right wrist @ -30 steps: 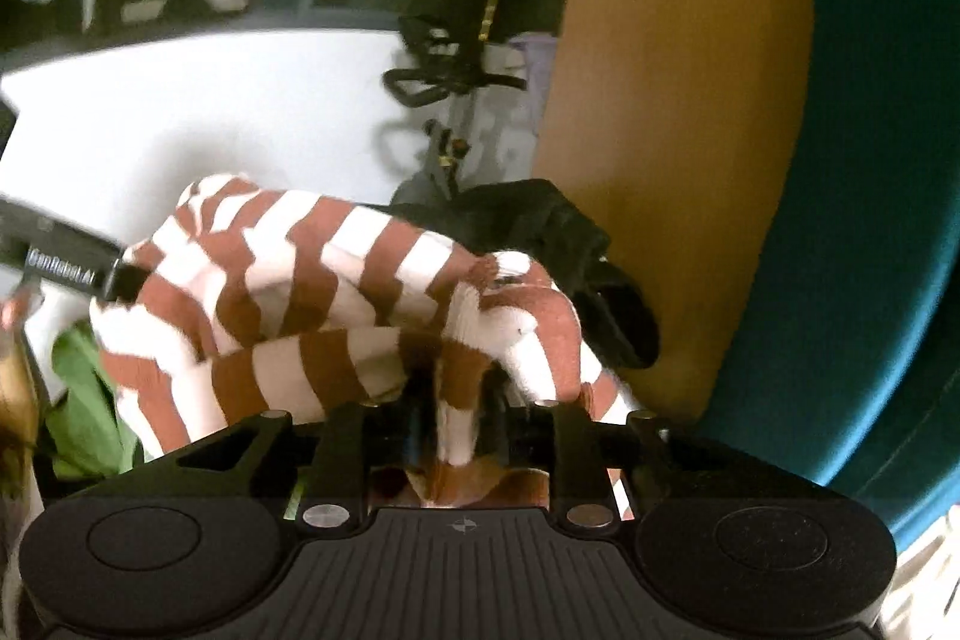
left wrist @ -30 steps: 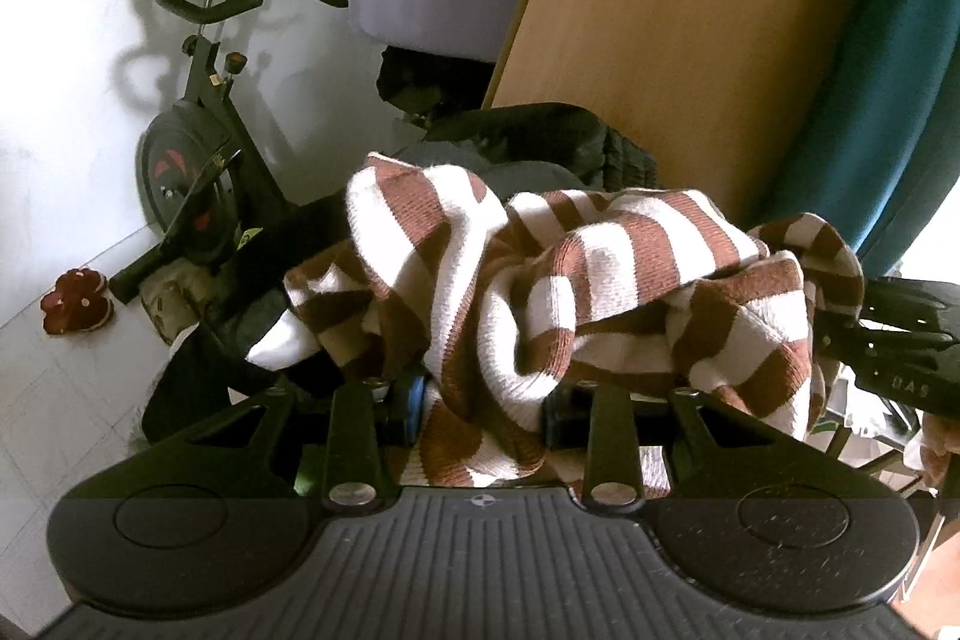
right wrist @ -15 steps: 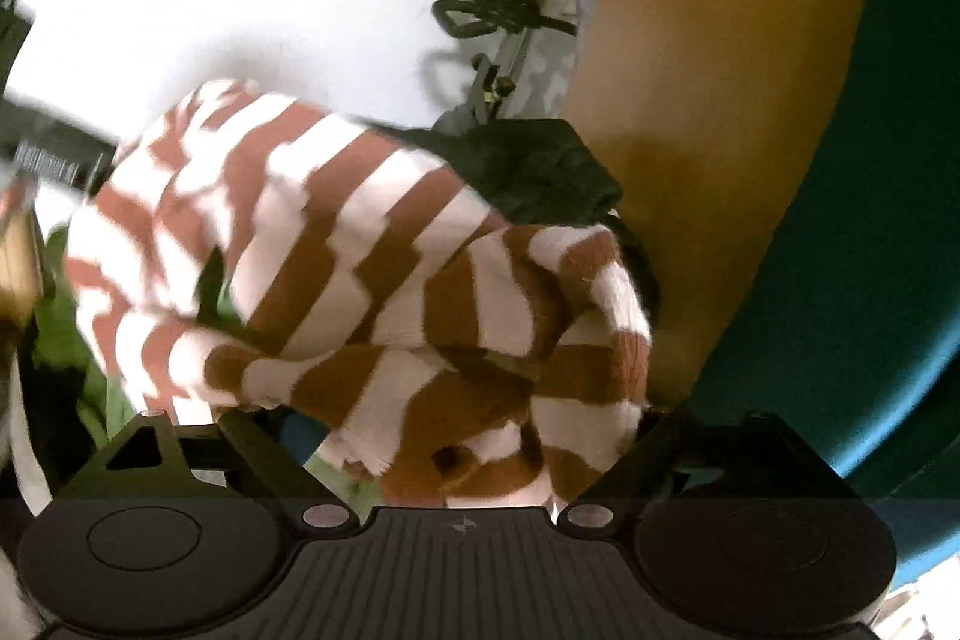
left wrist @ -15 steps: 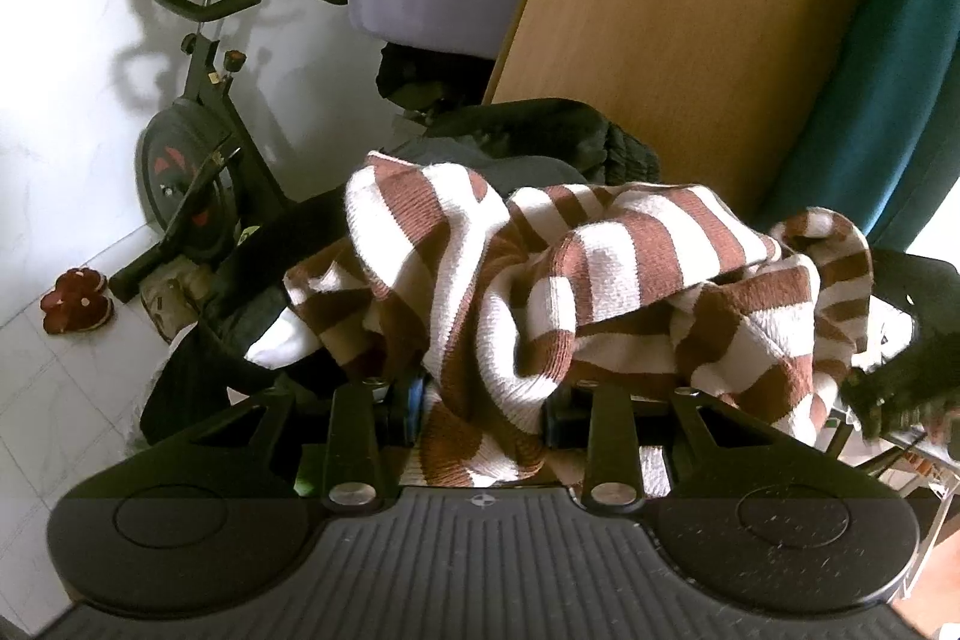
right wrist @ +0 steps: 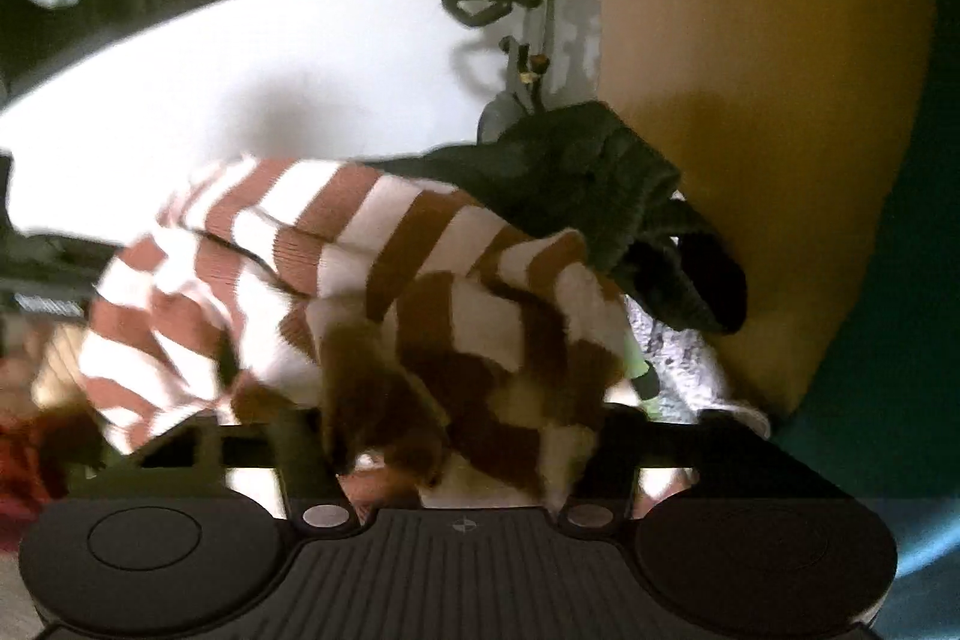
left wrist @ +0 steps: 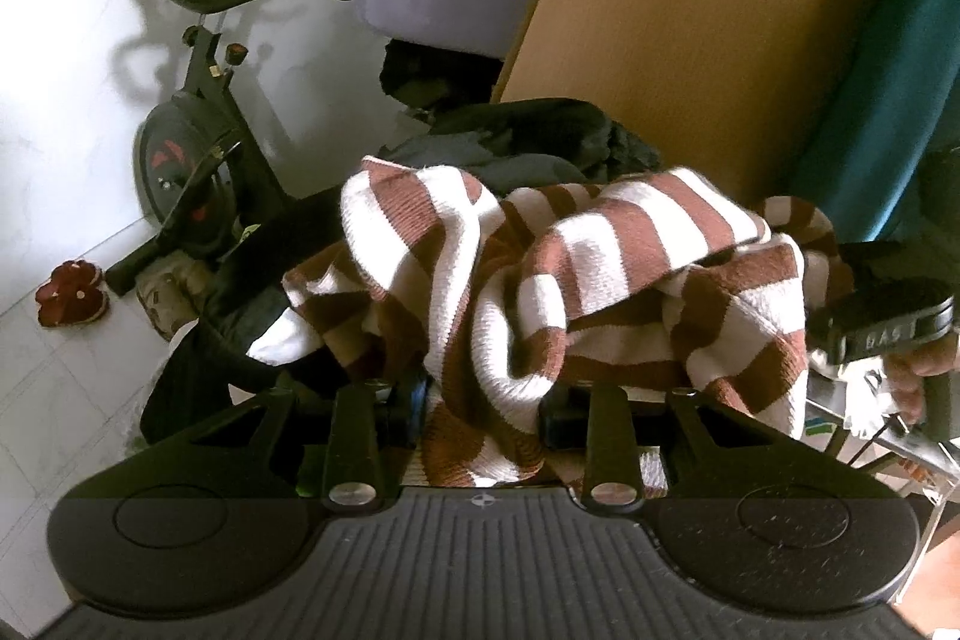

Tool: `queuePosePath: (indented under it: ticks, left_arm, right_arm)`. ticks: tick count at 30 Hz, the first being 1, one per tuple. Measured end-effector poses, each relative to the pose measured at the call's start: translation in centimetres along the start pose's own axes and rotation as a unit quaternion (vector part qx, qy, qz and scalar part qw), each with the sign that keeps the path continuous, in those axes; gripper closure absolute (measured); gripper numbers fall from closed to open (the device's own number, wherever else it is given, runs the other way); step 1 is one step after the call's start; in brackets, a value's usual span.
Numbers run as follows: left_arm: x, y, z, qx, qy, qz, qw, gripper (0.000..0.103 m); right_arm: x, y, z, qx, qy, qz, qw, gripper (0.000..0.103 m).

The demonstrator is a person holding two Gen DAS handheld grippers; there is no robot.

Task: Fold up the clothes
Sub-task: 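Lift the striped sweater off the bed with both tools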

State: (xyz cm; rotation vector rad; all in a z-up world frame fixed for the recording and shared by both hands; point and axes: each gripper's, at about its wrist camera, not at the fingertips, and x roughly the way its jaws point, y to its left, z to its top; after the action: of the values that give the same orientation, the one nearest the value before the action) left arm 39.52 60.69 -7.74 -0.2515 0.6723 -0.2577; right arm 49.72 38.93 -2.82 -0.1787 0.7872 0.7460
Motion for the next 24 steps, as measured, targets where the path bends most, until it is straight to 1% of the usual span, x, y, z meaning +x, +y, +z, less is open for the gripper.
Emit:
queuePosePath:
  ticks: [1, 4, 7, 10, 12, 13, 15, 16, 17, 19, 21, 24]
  left_arm:
    - [-0.2, -0.1, 0.0, 0.000, -0.001, 0.000, 1.0000, 0.072]
    - [-1.0, -0.2, 0.1, -0.004, -0.005, -0.009, 0.9999, 0.075]
    - [-2.3, -0.8, 0.8, 0.001, -0.017, -0.027, 0.9995, 0.077]
    - [-4.2, -2.2, 2.1, 0.019, -0.047, -0.048, 0.9976, 0.077]
    - [-5.2, -3.1, 3.0, 0.025, -0.059, -0.067, 0.9957, 0.077]
    - [-5.5, -3.5, 3.4, 0.028, -0.061, -0.075, 0.9949, 0.077]
    - [-5.4, -3.9, 3.5, 0.030, -0.053, -0.069, 0.9957, 0.077]
    - [-4.9, -4.0, 3.2, 0.030, -0.042, -0.063, 0.9967, 0.077]
    - [-4.3, -3.8, 2.8, 0.023, -0.025, -0.056, 0.9978, 0.077]
    - [-3.0, -3.5, 1.9, 0.004, 0.007, -0.058, 0.9983, 0.077]
    - [-2.4, -3.3, 1.0, 0.003, 0.023, -0.058, 0.9980, 0.077]
    - [-1.7, -3.6, 0.0, 0.020, 0.029, -0.044, 0.9984, 0.077]
  right_arm:
    - [-0.9, 0.2, 0.2, 0.008, -0.007, 0.003, 1.000, 0.063]
    - [-4.0, 0.7, 1.5, 0.031, -0.040, 0.022, 0.998, 0.066]
    - [-6.5, 1.4, 3.5, 0.056, -0.086, 0.048, 0.994, 0.067]
    - [-8.4, 2.2, 5.4, 0.081, -0.127, 0.085, 0.985, 0.067]
    - [-8.4, 2.6, 6.3, 0.095, -0.136, 0.097, 0.981, 0.067]
    - [-7.9, 2.9, 6.6, 0.092, -0.131, 0.086, 0.983, 0.067]
    - [-6.6, 3.7, 6.2, 0.076, -0.113, 0.042, 0.990, 0.067]
    - [-5.9, 4.0, 5.9, 0.072, -0.102, 0.022, 0.992, 0.067]
    - [-5.0, 4.0, 5.3, 0.084, -0.088, 0.010, 0.992, 0.067]
    - [-2.9, 3.9, 4.1, 0.104, -0.066, -0.009, 0.992, 0.067]
    - [-1.3, 4.2, 2.9, 0.104, -0.060, -0.026, 0.992, 0.066]
    - [-0.1, 5.1, 2.3, 0.098, -0.072, -0.035, 0.992, 0.065]
